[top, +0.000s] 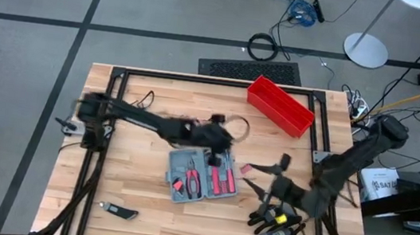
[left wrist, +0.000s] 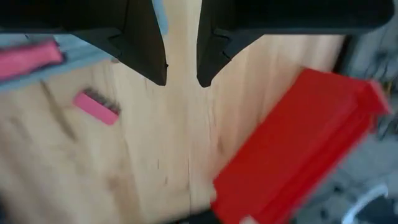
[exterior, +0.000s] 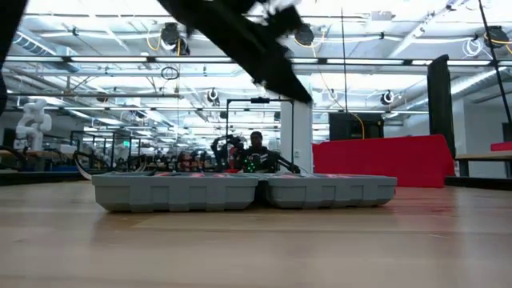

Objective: Prefit tool cases
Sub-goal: Put the screwdriver bits into the toolbox

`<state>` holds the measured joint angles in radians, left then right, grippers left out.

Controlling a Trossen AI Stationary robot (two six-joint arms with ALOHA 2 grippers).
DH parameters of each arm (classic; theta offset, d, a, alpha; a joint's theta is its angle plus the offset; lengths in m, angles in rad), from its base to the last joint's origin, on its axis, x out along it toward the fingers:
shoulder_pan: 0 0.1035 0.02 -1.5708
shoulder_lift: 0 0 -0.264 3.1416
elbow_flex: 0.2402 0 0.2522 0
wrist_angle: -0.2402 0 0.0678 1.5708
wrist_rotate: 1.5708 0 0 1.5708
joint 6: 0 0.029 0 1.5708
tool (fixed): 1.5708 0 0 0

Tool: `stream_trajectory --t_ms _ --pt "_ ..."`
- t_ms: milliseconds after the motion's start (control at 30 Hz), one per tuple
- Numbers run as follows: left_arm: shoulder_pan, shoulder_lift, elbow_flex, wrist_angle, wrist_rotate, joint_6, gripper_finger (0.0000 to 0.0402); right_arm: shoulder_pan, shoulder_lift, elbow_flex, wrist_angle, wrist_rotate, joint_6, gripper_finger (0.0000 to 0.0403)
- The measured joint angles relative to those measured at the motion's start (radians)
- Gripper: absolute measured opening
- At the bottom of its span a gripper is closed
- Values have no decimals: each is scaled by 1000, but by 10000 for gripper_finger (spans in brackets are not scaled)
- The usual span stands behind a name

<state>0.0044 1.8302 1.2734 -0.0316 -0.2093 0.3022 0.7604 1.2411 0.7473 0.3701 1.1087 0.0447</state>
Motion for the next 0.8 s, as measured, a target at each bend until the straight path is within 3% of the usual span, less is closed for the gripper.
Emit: stream_trajectory --t_ms 67,167,300,533,800 --pt "-32 111 82 -11 -92 -49 93 54 0 122 -263 114 27 200" --pt "-68 270 233 -112 -209 -88 93 106 -1 258 -582 173 169 200" --pt "-99 407 411 -283 -195 -157 93 142 -2 330 -837 165 414 200" --pt "-140 461 518 -296 -84 -300 93 144 4 303 -1054 23 736 200" --pt "-127 506 519 -268 -35 -480 93 145 53 265 -1061 -117 885 200"
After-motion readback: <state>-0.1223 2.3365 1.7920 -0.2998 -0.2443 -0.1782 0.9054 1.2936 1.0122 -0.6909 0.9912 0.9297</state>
